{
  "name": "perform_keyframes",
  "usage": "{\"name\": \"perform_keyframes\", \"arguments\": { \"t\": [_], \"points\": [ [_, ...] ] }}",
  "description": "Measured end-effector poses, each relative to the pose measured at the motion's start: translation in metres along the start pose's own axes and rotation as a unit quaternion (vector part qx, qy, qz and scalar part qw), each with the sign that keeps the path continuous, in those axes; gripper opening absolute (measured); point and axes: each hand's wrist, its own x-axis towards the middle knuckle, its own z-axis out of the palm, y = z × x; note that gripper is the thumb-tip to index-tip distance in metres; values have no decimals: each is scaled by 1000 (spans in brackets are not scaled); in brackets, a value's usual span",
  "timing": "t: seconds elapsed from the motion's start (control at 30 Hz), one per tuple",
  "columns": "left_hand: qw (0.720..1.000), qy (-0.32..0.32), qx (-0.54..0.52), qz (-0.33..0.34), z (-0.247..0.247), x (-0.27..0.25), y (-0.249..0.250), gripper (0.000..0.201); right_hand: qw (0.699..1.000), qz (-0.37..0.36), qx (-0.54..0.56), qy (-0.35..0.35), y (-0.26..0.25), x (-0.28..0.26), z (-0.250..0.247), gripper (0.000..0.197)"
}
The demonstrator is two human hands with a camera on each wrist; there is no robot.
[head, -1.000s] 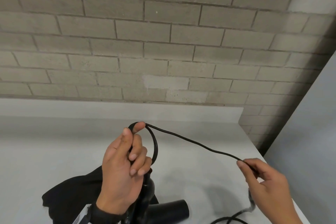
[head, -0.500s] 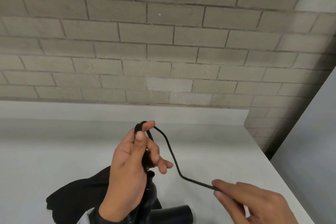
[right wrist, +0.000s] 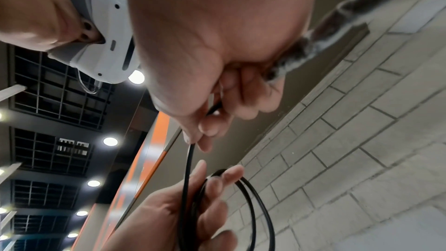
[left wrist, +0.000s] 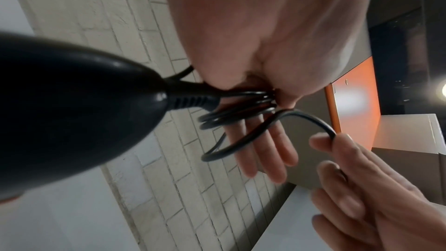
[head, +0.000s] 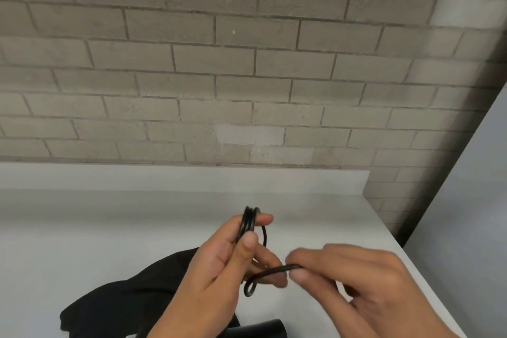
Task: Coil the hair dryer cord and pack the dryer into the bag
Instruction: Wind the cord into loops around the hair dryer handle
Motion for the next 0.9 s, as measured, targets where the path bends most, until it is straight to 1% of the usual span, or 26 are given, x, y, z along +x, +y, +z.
{"name": "perform_keyframes", "arguments": {
  "t": [0.1, 0.17, 0.23, 0.3, 0.37, 0.5, 0.57, 0.67, 0.7, 0.77, 0.8, 0.83, 0.9],
  "points": [
    [999, -31, -24, -17, 1, -4, 4, 60, 999, 2, 38, 19, 3, 12, 5, 8],
    [998, -53, -22, -24, 1, -6, 5, 63, 997, 5, 69, 40, 4, 18, 10, 11],
    [997, -70, -15, -28, 0, -7, 6, 60, 995, 24, 86, 52, 6, 22, 16, 11],
    [996, -75, -14, -36, -1, -7, 8, 54, 993, 57, 90, 59, 10, 23, 22, 12],
    [996, -74, -2, -43, -2, -7, 8, 54, 990, 89, 97, 55, 14, 22, 28, 15],
    [997, -65, 0, -52, -3, -7, 8, 53, 984, 126, 120, 35, 23, 23, 38, 20],
    [996, -65, -14, -54, -3, -6, 9, 50, 980, 126, 154, 16, 26, 23, 41, 21],
    [995, -79, -33, -49, -6, -4, 8, 47, 971, 119, 202, -37, 25, 22, 40, 13],
    [994, -87, -38, -45, -6, -4, 8, 46, 971, 117, 202, -58, 25, 21, 40, 20],
    [993, -102, -47, -39, -7, -3, 7, 45, 977, 100, 169, -83, 26, 20, 44, 41],
    [992, -107, -50, -40, -7, -3, 7, 45, 982, 90, 146, -84, 27, 20, 47, 44],
    [992, -110, -52, -41, -6, -3, 7, 45, 985, 81, 128, -78, 29, 20, 50, 41],
    [992, -108, -53, -45, -7, -3, 6, 46, 990, 69, 112, -46, 32, 20, 57, 25]
  ]
}}
